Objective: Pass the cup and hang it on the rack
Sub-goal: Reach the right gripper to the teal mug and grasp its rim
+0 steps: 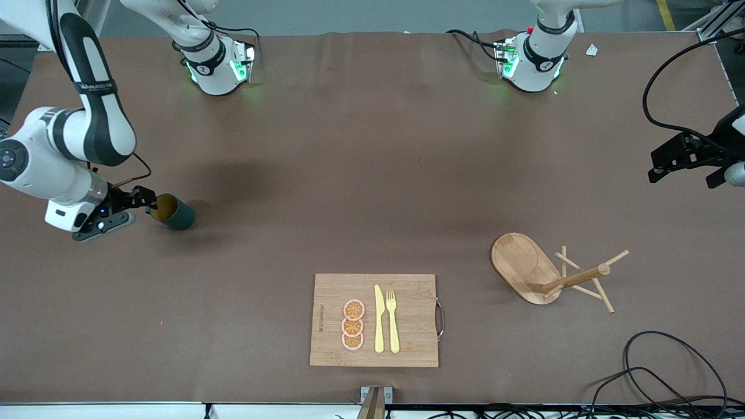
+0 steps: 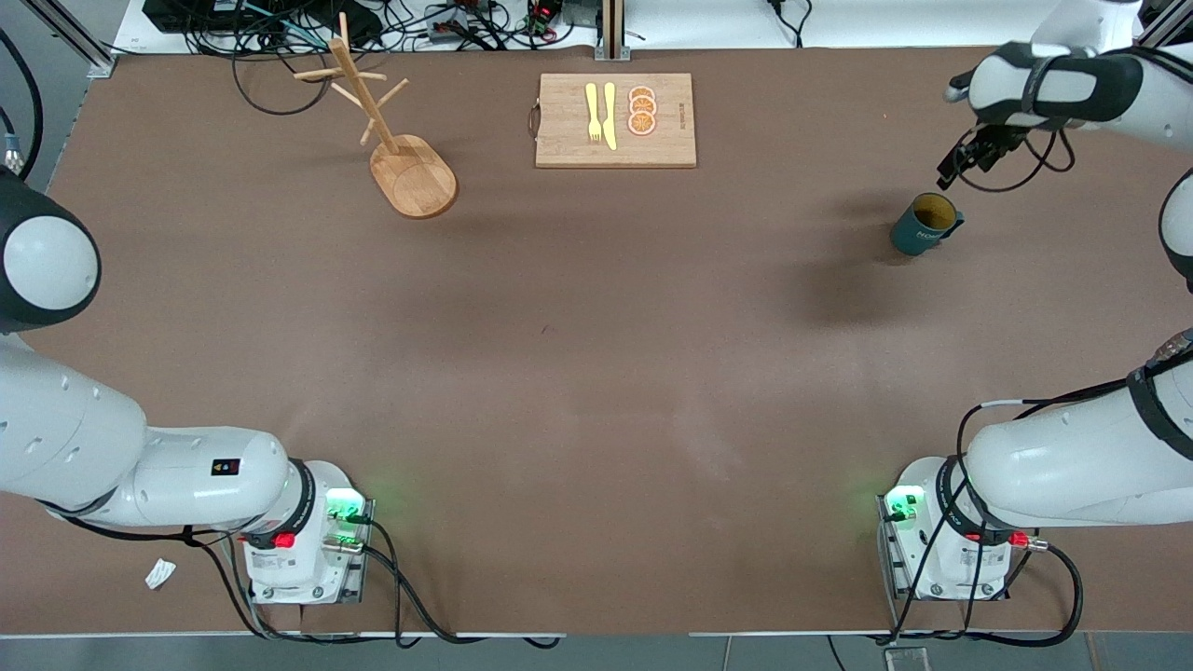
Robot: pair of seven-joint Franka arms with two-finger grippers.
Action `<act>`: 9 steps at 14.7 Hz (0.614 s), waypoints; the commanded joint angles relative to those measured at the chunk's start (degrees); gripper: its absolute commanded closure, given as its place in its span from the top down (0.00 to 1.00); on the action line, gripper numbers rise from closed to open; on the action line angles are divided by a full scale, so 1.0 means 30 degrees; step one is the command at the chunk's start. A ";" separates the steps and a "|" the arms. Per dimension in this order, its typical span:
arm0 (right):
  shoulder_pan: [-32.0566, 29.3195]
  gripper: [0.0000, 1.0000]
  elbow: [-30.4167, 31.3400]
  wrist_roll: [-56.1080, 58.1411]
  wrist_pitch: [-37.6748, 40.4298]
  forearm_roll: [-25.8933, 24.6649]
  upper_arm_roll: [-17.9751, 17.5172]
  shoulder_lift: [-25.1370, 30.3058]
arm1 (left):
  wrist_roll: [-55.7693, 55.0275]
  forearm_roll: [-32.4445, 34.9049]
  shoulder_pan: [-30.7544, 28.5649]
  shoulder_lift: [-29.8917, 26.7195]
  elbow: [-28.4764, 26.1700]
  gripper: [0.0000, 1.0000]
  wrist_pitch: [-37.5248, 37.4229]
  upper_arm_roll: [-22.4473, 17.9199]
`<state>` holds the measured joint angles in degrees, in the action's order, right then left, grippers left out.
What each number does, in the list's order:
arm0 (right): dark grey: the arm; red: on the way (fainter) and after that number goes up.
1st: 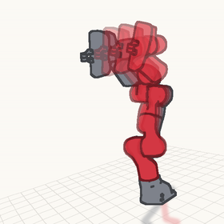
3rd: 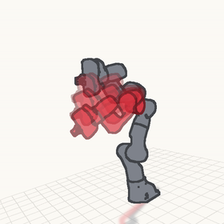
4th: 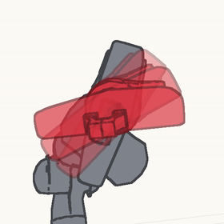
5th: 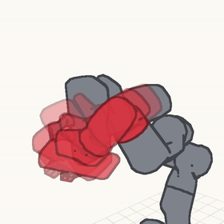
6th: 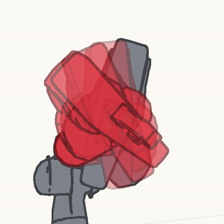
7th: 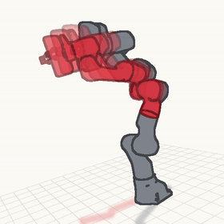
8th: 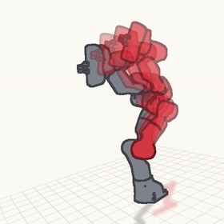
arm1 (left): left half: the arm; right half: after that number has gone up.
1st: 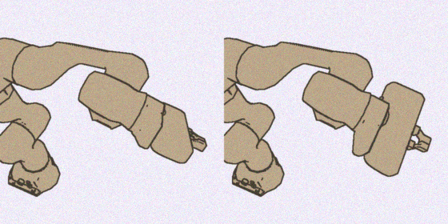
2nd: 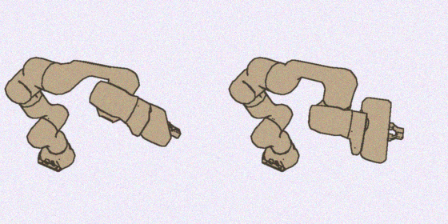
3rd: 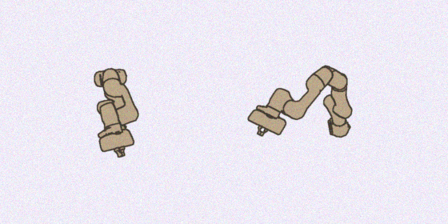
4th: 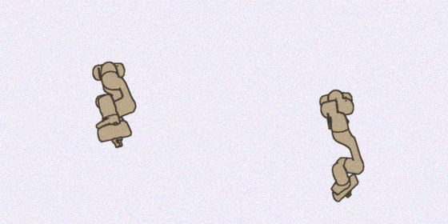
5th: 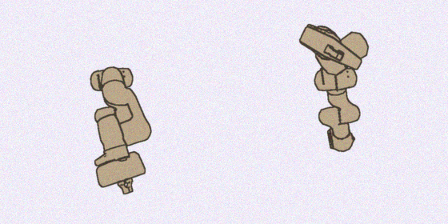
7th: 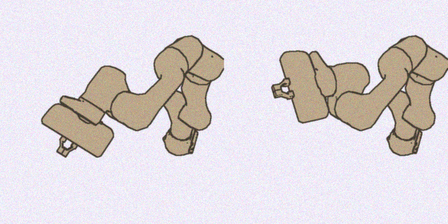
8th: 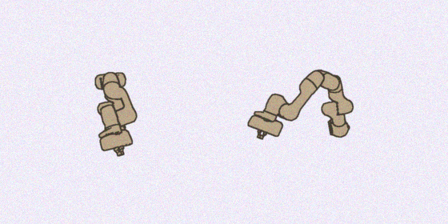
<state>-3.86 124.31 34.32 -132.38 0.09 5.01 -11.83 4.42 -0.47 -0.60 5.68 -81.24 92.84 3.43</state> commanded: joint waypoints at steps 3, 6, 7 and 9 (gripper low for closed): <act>-0.0385 0.85 0.0866 0.0923 -0.1427 0.0352 -0.0264 -0.0979 | -0.0126 0.0070 -0.0035 -0.0076 -0.0021 1.00 0.0051 0.0001; -0.0298 0.43 0.0867 0.1271 -0.1840 0.0352 -0.0265 -0.1477 | -0.0067 0.0070 -0.0064 -0.0076 -0.0021 1.00 0.0051 0.0001; -0.0326 0.24 0.0867 0.2203 -0.1840 0.0352 -0.0294 -0.1507 | -0.0038 0.0070 -0.0065 -0.0076 -0.0021 1.00 0.0051 0.0001; -0.0356 0.00 0.0779 0.2417 -0.1753 0.0352 -0.0294 -0.1507 | -0.0038 0.0070 -0.0094 -0.0076 -0.0021 1.00 0.0051 0.0001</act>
<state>-3.90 125.89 39.16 -137.11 0.09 4.94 -17.11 4.42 -0.47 -0.66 5.68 -81.25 92.84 3.42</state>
